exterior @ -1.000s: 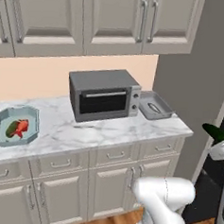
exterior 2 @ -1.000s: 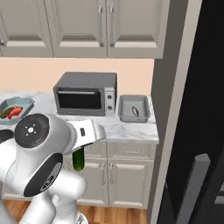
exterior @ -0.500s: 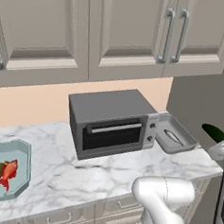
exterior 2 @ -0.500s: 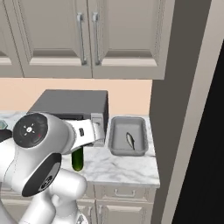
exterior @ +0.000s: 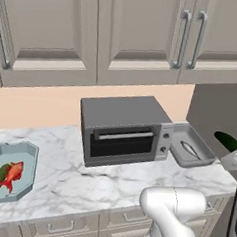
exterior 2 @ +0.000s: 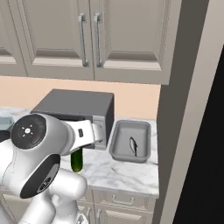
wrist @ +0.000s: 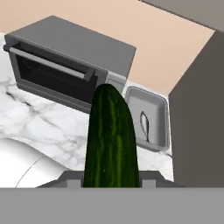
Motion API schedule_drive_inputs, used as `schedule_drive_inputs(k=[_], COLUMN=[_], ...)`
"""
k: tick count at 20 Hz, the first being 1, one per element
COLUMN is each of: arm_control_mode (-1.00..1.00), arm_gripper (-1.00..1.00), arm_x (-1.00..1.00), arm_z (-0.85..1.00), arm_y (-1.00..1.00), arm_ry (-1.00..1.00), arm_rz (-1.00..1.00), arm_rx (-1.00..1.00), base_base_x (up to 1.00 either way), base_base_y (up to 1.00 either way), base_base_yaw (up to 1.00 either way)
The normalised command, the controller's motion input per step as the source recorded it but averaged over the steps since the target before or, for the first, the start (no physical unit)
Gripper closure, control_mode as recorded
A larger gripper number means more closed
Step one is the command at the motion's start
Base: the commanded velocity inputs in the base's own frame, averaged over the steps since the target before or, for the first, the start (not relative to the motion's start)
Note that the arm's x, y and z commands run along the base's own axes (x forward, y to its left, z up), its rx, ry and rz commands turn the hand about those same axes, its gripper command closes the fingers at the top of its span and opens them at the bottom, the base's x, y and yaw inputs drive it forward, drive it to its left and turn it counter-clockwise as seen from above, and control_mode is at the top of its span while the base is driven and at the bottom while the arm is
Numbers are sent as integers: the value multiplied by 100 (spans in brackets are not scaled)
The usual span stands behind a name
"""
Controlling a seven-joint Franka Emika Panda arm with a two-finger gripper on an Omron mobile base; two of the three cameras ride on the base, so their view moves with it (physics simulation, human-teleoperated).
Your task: Place one cucumber and one fish in each tupperware on the nearby counter, to pack two identical lunches.
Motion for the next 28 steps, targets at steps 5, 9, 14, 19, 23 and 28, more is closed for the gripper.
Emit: schedule_drive_inputs(k=[5, 9, 14, 19, 23, 28], arm_control_mode=[-100, -100, -100, -100, -100, -100], arm_gripper=[100, 100, 100, 100, 100, 100], arm_x=[12, 7, 7, 17, 9, 44], arm_z=[-12, -37, -4, -2, -23, -60], arm_y=[1, 2, -5, -39, -6, 11], arm_ry=[4, 0, 2, 6, -1, 6], arm_rz=[1, -27, -37, -1, 6, 11], arm_rx=[-1, -11, -2, 15, 2, 0], base_base_x=[33, 0, 0, 0, 0, 0], base_base_y=[-14, 0, 0, 0, 0, 0], base_base_yaw=[9, 0, 0, 0, 0, 0])
